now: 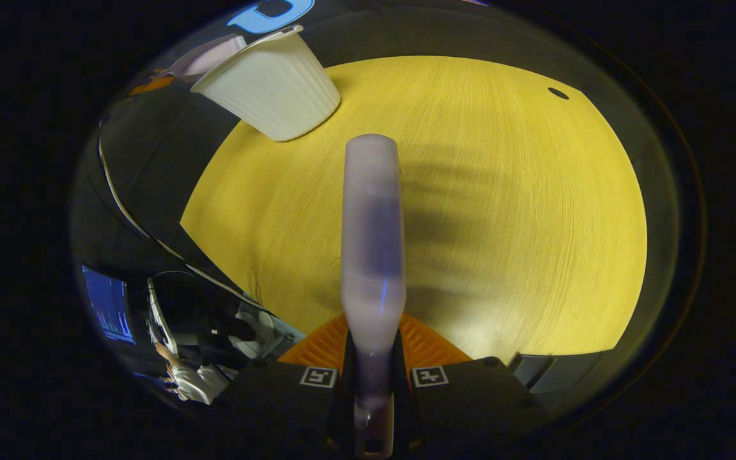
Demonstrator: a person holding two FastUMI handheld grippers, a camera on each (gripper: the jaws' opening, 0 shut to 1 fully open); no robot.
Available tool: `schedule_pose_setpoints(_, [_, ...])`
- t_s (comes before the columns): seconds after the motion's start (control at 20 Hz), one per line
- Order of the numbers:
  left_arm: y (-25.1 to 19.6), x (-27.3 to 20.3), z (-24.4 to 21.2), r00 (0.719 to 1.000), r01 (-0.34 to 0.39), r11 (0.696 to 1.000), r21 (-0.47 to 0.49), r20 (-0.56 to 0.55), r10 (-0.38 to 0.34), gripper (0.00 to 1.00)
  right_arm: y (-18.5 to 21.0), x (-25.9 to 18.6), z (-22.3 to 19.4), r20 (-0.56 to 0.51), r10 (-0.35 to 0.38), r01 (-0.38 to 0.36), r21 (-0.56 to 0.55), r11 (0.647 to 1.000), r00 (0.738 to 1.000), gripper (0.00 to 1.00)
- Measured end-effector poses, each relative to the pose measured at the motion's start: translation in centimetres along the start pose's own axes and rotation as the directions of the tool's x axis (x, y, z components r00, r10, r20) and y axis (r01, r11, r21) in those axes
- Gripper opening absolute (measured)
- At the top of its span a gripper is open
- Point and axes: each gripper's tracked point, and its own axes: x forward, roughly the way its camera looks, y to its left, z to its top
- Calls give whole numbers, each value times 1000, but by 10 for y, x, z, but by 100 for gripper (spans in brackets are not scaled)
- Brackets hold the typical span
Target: Pick up the small broom and dustpan from the desktop, sweep the trash into the dustpan with the broom, and then empty the trash into the garbage bin.
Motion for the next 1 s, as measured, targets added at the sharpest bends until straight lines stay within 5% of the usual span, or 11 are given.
schedule_pose_setpoints(0.2, [-5, 6, -6, 999, -42, 999, -1, 24, 42, 30, -5, -3, 5, 11, 1, -1, 29, 1000, 1000, 29])
schedule_pose_setpoints(0.4, [-13, -8, -1, 991, 20, 974, -225, 135, 11, 30, -17, -4, 15, 31, -11, 8, 91, 996, 999, 29])
schedule_pose_setpoints(0.55, [-38, -45, 10, 959, 103, 907, -409, 282, 18, 30, -20, -12, 20, 54, -8, -1, 148, 989, 998, 29])
schedule_pose_setpoints(0.7, [-97, -103, 35, 884, 262, 821, -508, 468, 7, 30, -30, -27, 24, 88, -65, 47, 191, 980, 994, 28])
schedule_pose_setpoints(0.9, [-205, -167, 75, 750, 522, 698, -491, 654, -101, 31, -44, -46, 37, 153, -151, 105, 274, 956, 977, 28])
schedule_pose_setpoints(1.0, [-258, -179, 86, 711, 607, 628, -487, 685, -157, 30, -51, -49, 42, 181, -175, 106, 339, 935, 968, 29])
